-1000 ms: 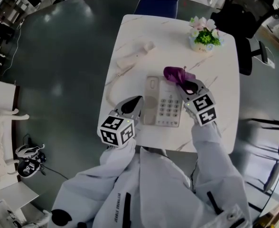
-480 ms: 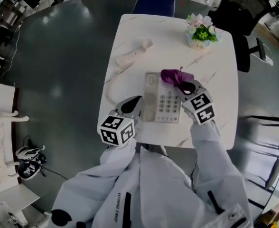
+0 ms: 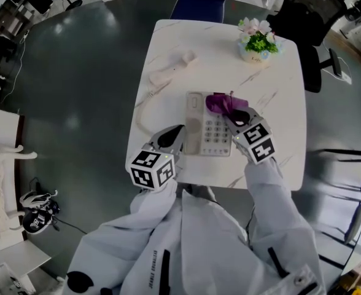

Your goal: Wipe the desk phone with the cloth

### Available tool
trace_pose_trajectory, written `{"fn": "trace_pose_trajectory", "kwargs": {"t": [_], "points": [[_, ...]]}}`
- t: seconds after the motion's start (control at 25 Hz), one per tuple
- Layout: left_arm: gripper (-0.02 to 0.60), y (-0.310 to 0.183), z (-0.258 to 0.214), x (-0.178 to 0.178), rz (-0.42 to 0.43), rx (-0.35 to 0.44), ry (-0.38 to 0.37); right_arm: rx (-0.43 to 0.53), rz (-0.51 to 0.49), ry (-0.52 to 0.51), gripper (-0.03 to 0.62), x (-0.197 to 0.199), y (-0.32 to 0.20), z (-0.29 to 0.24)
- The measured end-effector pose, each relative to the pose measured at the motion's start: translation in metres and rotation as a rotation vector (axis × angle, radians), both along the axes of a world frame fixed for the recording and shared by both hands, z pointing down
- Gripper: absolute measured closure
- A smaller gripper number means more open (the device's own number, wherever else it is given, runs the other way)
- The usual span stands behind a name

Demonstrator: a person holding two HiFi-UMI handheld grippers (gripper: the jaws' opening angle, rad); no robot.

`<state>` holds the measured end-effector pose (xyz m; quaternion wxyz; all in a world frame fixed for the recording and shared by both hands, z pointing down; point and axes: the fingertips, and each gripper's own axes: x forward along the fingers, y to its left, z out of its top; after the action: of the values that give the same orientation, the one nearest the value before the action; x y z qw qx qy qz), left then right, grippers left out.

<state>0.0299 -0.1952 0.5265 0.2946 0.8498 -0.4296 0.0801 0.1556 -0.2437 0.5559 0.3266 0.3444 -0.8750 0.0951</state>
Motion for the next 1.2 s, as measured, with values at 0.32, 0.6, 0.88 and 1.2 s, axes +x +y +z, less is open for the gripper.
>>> {"fn": "trace_pose_trajectory", "kwargs": {"t": [0.32,0.6,0.88,1.2], "points": [[0.583,0.007,0.0,0.002,0.011,-0.003,0.007,-0.016,-0.001,0.0,0.556,0.0,0.011,0.003],[0.583,0.014,0.001,0.001,0.018,-0.004,0.016,-0.026,0.003,0.01,0.556,-0.001,0.022,0.005],[0.584,0.02,0.003,0.003,0.044,-0.009,0.025,-0.043,0.022,0.014,0.556,-0.001,0.034,0.008],[0.583,0.026,0.004,0.004,0.092,-0.012,0.033,-0.054,0.045,0.025,0.556,-0.005,0.05,0.01]]}}
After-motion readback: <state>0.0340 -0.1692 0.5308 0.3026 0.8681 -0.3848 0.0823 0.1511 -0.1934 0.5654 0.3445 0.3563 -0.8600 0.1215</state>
